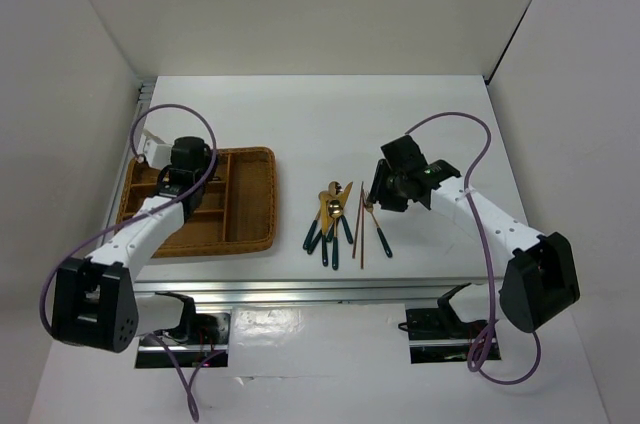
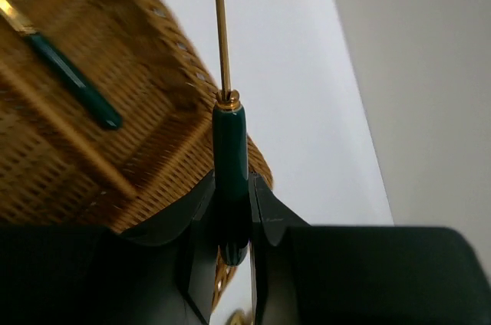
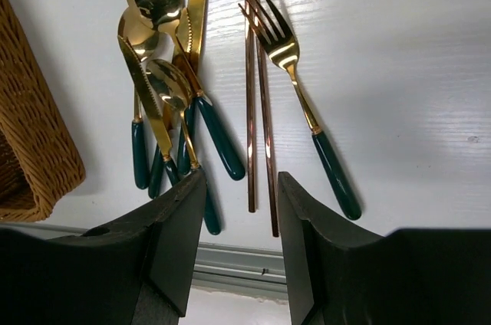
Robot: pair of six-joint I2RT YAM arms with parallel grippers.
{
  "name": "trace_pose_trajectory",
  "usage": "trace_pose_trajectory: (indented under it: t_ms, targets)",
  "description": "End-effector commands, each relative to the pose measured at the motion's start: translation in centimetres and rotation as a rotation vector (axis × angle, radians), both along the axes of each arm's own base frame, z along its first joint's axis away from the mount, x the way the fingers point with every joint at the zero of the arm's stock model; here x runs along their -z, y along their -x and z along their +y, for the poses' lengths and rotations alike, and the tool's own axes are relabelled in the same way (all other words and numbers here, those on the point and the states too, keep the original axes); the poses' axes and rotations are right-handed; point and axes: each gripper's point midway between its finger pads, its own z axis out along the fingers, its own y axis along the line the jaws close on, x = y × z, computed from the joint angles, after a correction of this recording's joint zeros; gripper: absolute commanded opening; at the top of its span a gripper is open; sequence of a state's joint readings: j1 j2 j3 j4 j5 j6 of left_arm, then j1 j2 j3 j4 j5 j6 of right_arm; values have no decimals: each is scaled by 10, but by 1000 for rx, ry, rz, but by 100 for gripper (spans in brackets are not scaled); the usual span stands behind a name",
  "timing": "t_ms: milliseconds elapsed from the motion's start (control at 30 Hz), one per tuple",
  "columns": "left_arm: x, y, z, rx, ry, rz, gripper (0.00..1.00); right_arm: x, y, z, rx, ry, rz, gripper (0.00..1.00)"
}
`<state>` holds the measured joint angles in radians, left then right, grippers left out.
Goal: Sort the eating utensils into containers
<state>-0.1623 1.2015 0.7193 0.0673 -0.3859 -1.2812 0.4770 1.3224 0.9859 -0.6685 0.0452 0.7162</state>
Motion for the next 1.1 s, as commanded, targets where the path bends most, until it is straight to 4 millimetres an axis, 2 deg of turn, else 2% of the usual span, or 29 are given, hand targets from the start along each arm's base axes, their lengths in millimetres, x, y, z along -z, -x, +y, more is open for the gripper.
trace_pose_trajectory:
  t_ms: [0,33,67,167,367,467,600,667,733,767,800,833,867,1000,1067]
  targets:
    - [11,2,40,-274,61,96,24,7,0,-11,2,53,7,50]
    - [25,5,45,-321,80,143,26,13,2,-12,2,61,24,50]
    - [24,1,47,-340,86,137,26,13,2,-12,2,62,24,50]
    - [39,0,59,-412,129,162,27,25,10,-17,1,77,54,50]
    - [59,-4,62,-492,182,231,27,28,9,-19,10,81,64,50]
    - [59,-11,61,-481,208,207,28,36,12,-21,1,98,88,50]
    - [54,-20,63,-464,215,158,28,36,11,-18,-3,87,84,50]
    - [67,-16,63,-482,208,220,31,36,11,-18,-3,87,84,50]
    - [65,-18,65,-490,222,225,36,38,11,-19,-3,91,92,50]
    - [68,-20,65,-476,221,236,46,38,11,-19,-3,91,92,50]
    - [61,-28,62,-438,216,206,52,38,11,-18,5,87,93,50]
    - [66,-27,63,-418,206,209,55,38,11,-18,5,87,93,50]
    - [64,-31,58,-386,213,202,55,38,11,-18,5,87,93,50]
    - [60,-32,61,-345,178,218,64,39,13,-19,5,91,102,50]
    - [54,-28,64,-339,177,225,64,42,16,-20,4,95,110,50]
